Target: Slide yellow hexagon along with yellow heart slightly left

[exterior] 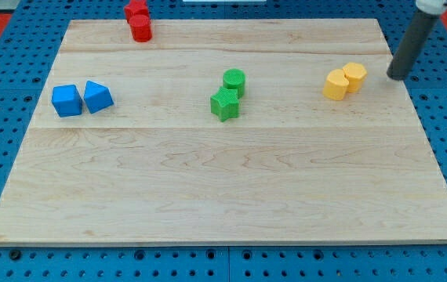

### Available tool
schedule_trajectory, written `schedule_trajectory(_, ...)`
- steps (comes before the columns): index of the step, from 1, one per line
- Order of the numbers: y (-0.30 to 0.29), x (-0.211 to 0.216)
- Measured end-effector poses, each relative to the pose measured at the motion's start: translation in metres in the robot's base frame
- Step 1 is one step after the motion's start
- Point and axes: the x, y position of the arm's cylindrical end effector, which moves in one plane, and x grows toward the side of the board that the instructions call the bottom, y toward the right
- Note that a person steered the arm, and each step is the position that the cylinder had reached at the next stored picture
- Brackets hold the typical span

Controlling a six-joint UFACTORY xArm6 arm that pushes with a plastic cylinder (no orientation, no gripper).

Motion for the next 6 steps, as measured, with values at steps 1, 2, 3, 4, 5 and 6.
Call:
schedule_trajectory(1, -0.010, -0.003)
schedule_trajectory(2, -0.028, 0.001)
schedule_trajectory(3, -0.043, 0.018)
schedule_trajectory(4, -0.071, 0.021)
schedule_trajectory(5, -0.083, 0.009)
schedule_trajectory(6, -0.102, 0.022)
